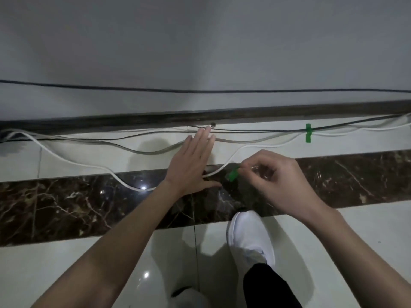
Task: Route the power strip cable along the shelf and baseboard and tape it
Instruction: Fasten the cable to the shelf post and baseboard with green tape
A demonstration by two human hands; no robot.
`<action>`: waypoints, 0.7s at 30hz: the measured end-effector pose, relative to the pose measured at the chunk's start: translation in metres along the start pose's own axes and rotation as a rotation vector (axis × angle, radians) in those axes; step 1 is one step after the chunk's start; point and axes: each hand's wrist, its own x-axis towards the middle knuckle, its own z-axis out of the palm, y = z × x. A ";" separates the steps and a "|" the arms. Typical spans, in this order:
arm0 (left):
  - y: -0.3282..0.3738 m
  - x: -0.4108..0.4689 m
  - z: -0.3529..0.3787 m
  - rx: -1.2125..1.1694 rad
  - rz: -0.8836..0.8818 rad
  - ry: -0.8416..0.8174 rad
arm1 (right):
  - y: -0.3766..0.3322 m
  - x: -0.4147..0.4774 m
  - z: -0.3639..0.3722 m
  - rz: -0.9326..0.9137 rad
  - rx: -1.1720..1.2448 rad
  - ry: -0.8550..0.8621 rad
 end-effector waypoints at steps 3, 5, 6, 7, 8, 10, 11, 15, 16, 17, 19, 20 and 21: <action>-0.008 0.006 0.018 0.032 -0.006 0.002 | 0.012 0.008 0.012 0.015 0.042 -0.011; -0.015 0.013 0.024 0.048 -0.024 0.038 | 0.017 0.014 0.019 0.016 0.064 -0.026; -0.018 0.015 0.025 0.056 -0.024 0.046 | 0.020 0.018 0.023 0.016 0.076 -0.031; -0.020 0.017 0.026 0.064 -0.016 0.050 | 0.022 0.021 0.025 0.014 0.087 -0.035; -0.022 0.018 0.027 0.073 -0.007 0.050 | 0.025 0.025 0.028 0.010 0.095 -0.039; -0.026 0.019 0.029 0.093 0.008 0.055 | 0.028 0.031 0.032 0.021 0.125 -0.042; -0.029 0.020 0.031 0.100 0.016 0.063 | 0.030 0.034 0.033 0.031 0.142 -0.036; -0.033 0.021 0.040 0.110 0.015 0.055 | 0.037 0.046 0.039 0.046 0.179 0.001; -0.032 0.021 0.043 0.106 0.009 0.045 | 0.039 0.049 0.041 0.050 0.190 0.007; -0.032 0.021 0.045 0.100 0.005 0.044 | 0.040 0.052 0.042 0.052 0.198 0.012; -0.032 0.022 0.047 0.085 0.007 0.066 | 0.043 0.056 0.043 0.059 0.196 0.013; -0.033 0.023 0.048 0.078 0.007 0.079 | 0.045 0.058 0.044 0.064 0.188 0.011; -0.034 0.024 0.048 0.073 0.004 0.092 | 0.046 0.060 0.044 0.068 0.182 0.006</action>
